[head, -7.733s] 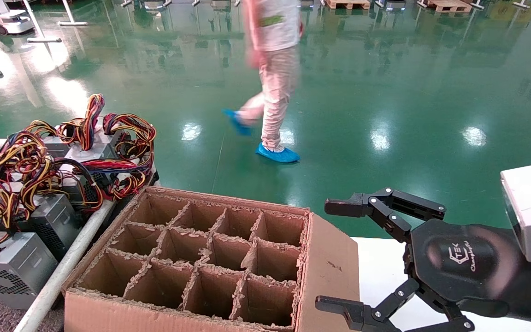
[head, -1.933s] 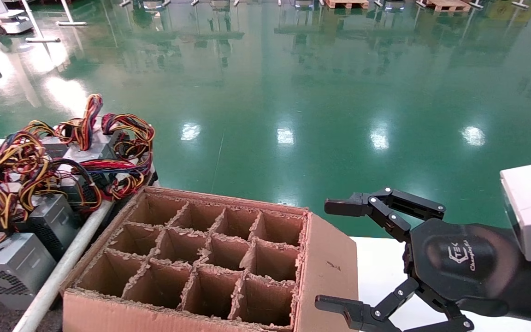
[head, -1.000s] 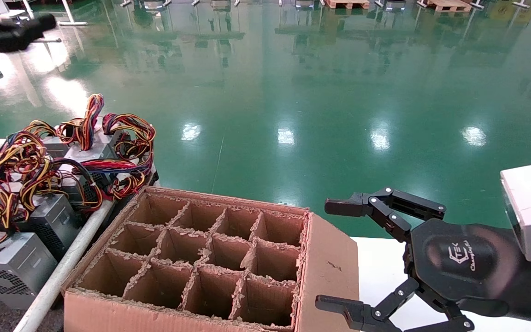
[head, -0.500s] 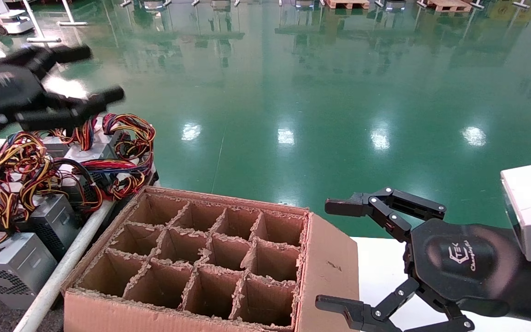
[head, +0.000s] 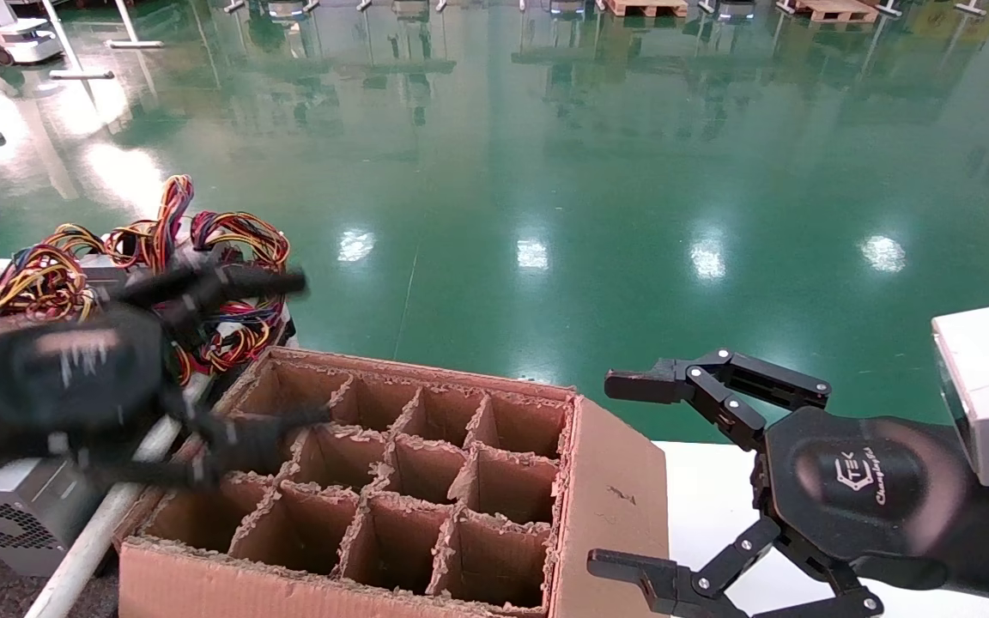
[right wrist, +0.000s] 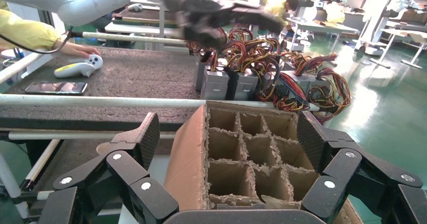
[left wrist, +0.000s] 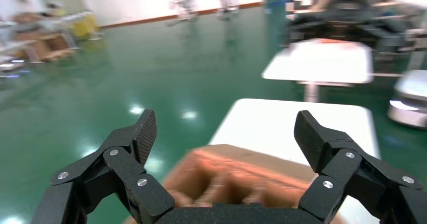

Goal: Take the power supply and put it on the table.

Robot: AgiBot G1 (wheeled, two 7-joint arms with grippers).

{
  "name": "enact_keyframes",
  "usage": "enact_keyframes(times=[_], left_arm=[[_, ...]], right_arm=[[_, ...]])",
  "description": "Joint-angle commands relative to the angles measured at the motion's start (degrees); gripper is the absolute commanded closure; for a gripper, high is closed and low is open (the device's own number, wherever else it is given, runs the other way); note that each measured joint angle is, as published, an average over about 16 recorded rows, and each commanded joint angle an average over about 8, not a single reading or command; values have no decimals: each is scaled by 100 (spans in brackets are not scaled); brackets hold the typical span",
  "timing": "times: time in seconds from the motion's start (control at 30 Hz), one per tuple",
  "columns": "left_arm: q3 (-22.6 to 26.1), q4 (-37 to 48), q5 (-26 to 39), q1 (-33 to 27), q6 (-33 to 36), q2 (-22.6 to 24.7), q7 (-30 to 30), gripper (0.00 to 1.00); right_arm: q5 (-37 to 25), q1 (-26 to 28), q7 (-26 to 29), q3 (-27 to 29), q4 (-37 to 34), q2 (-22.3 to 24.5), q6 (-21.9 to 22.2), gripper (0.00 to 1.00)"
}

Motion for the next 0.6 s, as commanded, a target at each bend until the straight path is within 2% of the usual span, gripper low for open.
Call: enact_keyframes(times=[0.03,0.27,0.6], left_arm=[[-24,-274,-120,222,118,-34,-87,0],[-72,-848,-368,697,364,-102,-252,0],[-79,-811,-372,674,352,-104,-241,0]], right_arm=[[0,0,0,0,0,0,0,0],[1,-1,0,0,-1,0,1,0],[1,-2,0,0,-2,1,2,0]])
